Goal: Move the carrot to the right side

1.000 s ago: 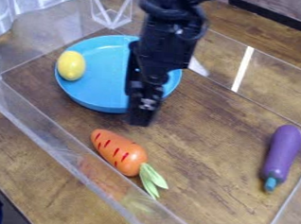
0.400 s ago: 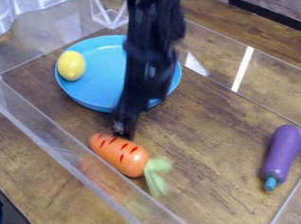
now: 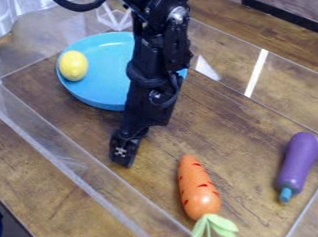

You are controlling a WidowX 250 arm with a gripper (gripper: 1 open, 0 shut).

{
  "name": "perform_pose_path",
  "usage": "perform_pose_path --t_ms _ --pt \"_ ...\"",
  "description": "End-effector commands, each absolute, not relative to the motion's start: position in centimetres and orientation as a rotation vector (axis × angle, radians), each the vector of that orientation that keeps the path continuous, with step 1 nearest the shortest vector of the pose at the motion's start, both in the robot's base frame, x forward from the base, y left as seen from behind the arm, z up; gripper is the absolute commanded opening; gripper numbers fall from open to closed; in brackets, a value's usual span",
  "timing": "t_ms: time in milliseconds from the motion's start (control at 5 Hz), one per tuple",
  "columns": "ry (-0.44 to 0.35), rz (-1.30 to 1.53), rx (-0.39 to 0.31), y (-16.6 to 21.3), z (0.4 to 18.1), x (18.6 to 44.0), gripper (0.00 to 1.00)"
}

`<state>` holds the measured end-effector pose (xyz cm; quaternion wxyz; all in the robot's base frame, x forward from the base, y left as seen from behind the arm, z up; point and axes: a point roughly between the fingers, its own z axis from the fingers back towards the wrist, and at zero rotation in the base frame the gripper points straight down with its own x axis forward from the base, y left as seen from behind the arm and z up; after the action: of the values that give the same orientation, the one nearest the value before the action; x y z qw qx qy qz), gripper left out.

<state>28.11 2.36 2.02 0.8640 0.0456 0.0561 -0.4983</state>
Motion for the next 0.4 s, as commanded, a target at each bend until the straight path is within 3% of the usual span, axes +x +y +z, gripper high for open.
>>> perform_pose_path --t_ms 0,200 --pt "0.101 -1.000 0.111 2.68 2.42 27.81 1.00" --pt "0.101 -0.950 0.108 3.17 2.43 27.13 1.00"
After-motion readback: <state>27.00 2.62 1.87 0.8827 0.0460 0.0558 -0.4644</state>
